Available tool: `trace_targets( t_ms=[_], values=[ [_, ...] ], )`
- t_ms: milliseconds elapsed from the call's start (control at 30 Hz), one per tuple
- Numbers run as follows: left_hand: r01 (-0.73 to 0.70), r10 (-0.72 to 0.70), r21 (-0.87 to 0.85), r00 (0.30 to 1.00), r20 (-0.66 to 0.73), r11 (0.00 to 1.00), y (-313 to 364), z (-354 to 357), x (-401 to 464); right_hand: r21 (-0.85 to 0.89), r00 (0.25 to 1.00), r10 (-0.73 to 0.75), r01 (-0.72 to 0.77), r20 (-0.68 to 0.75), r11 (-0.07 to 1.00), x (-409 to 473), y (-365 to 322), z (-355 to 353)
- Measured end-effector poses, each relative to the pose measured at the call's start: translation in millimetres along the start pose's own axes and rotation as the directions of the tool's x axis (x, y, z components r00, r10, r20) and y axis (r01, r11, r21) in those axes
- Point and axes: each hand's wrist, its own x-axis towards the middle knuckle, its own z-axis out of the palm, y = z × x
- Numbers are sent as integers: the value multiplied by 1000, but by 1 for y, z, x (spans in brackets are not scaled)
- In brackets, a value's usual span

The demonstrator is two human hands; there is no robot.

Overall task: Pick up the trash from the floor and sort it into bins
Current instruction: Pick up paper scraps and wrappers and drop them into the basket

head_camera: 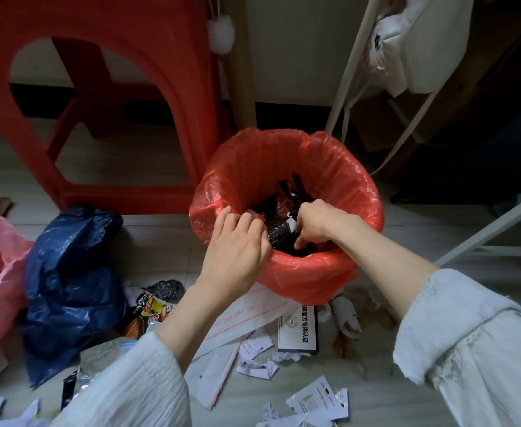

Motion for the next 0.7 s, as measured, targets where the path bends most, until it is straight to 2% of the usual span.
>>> trace_targets(
  t_ms=[167,300,433,500,600,700],
  values=[
    [2,-2,-8,1000,1,1000,0,0,-1,11,998,43,-44,51,999,12,4,12],
    [16,-16,-25,1000,-12,1000,3,2,2,-11,975,91,-91,204,996,15,5,10],
    [4,-4,-27,1000,-2,1000,5,4,5,-107,920,174,-145,351,984,15,0,13],
    [-17,17,-40,1000,-2,999,8,3,7,-91,938,153,-131,312,987,11,-1,12],
    [-34,37,-74,998,42,997,4,1,7,84,956,56,-83,289,993,-2,1,3],
    [-1,30,-204,989,143,979,-3,-8,4,82,984,29,-44,174,996,-21,11,-7]
  ],
)
